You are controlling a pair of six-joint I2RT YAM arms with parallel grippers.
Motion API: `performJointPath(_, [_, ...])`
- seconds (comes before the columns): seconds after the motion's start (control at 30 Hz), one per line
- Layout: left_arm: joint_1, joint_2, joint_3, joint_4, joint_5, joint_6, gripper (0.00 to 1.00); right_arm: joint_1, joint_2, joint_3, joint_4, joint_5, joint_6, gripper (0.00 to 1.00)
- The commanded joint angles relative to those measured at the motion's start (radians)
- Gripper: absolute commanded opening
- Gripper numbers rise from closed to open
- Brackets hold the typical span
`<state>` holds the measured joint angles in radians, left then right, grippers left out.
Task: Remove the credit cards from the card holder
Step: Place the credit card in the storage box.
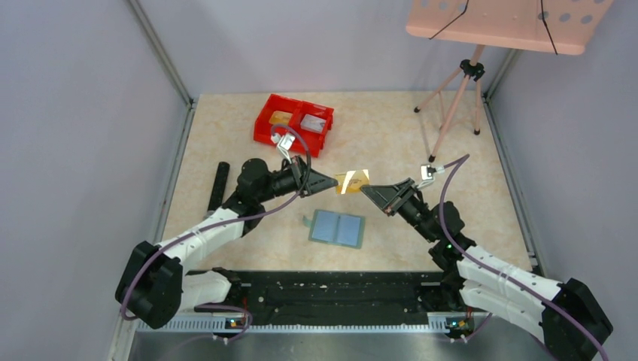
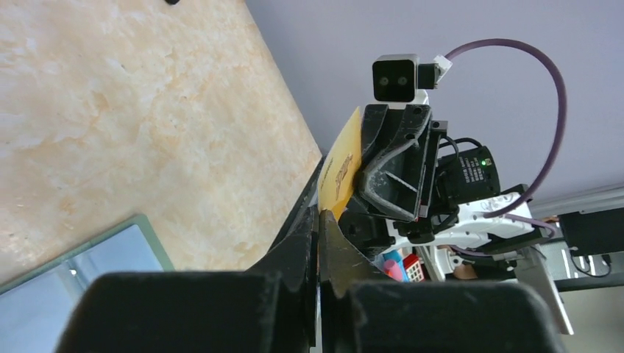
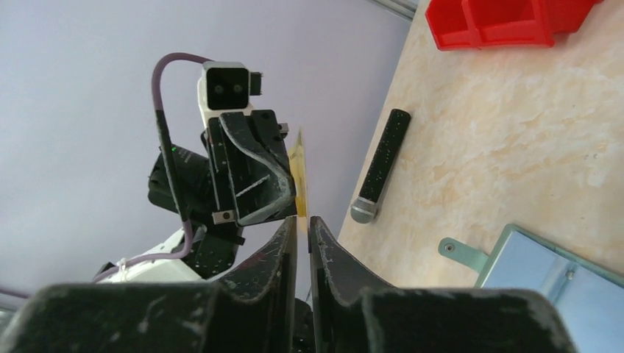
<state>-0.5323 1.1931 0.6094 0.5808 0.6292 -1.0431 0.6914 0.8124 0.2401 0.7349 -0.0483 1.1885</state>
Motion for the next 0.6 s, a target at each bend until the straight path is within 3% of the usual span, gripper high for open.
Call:
performJointPath(0.0, [0.047, -0.031, 0.086, -0.099, -0.033, 0.115, 0.0, -0.007, -0.022, 0.006, -0.018, -0.034, -0.041, 0.18])
performJointPath(0.1, [0.112, -0.042, 0.139, -0.213, -0.001, 0.199, 0.0, -0.007, -0.056, 0.009, -0.084, -0.04, -0.089, 0.29])
performJointPath(0.23, [0.202, -0.026, 0.269, -0.532, -0.02, 0.403, 0.0, -0.008, -0.11, 0.029, -0.194, -0.044, -0.158, 0.49])
performJointPath(0.33, [0.296, 0.04, 0.43, -0.826, -0.074, 0.564, 0.0, -0.007, -0.148, 0.043, -0.275, -0.043, -0.184, 0.7])
performJointPath(0.43, [0.387, 0.111, 0.546, -0.975, -0.105, 0.68, 0.0, -0.007, -0.186, 0.065, -0.368, -0.041, -0.216, 0.97])
performJointPath(0.57, [0.486, 0.221, 0.71, -1.128, -0.155, 0.784, 0.0, -0.007, -0.212, 0.098, -0.475, -0.049, -0.257, 0.99])
